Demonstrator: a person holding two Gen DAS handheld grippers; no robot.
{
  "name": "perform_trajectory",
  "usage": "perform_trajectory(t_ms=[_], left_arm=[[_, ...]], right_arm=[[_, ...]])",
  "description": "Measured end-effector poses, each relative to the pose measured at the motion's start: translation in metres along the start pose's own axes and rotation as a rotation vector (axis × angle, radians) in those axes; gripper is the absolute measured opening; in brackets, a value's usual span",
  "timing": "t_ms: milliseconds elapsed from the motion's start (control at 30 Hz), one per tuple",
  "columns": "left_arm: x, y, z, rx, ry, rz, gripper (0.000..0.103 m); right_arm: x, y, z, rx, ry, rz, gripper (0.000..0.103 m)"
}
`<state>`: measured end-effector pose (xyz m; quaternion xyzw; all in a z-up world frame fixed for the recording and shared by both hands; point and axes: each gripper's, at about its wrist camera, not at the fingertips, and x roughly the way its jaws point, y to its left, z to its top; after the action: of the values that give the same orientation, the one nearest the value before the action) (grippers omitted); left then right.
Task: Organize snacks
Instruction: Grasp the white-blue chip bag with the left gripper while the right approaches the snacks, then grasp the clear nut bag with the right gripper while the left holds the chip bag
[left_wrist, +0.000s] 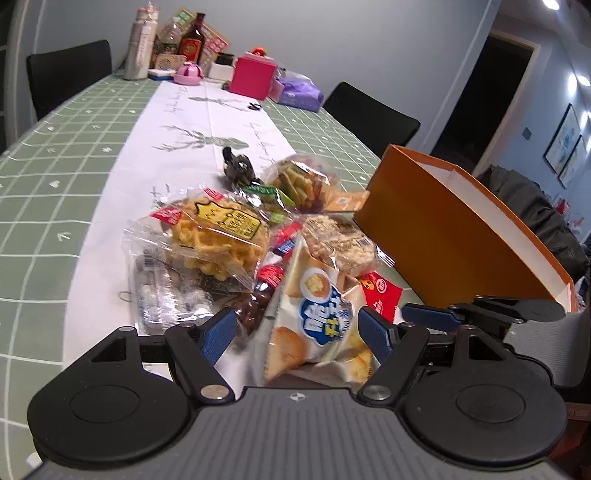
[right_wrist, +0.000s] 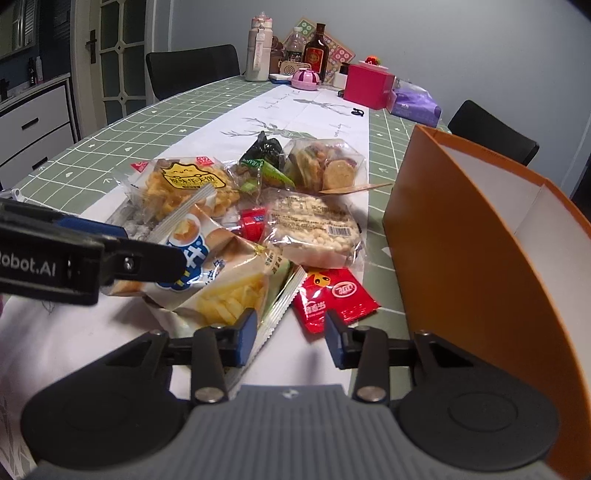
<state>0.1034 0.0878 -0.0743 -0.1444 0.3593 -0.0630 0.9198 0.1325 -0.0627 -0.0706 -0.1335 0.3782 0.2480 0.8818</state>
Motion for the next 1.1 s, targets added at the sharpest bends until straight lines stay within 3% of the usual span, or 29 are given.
perform_trajectory(t_ms=[267, 400, 733, 1000, 1100], left_arm=[[0.016, 0.008, -0.001, -0.041, 0.043, -0.048, 0.088], [0.018, 0.009, -0.001, -0.035, 0.042, -0.045, 0.071], [0.008, -0.001, -0.001, 0.005, 0.035, -0.010, 0.051], [-0.016, -0.006, 0.013, -0.001, -0.022, 0.034, 0.051], [-0.020, -0.006, 0.017, 0.008, -0.031, 0.089, 0.050]], right_arm=[[0.012, -0.002, 0.001, 0.048, 0.015, 0.074, 0.037], [0.014, -0.001, 0.002, 0.047, 0.021, 0.082, 0.037], [0.007, -0.001, 0.004, 0.009, -0.008, 0.076, 0.038], [0.011, -0.006, 0.020, -0.041, -0.087, 0.014, 0.055], [0.019, -0.002, 0.027, -0.097, -0.118, -0.012, 0.063]])
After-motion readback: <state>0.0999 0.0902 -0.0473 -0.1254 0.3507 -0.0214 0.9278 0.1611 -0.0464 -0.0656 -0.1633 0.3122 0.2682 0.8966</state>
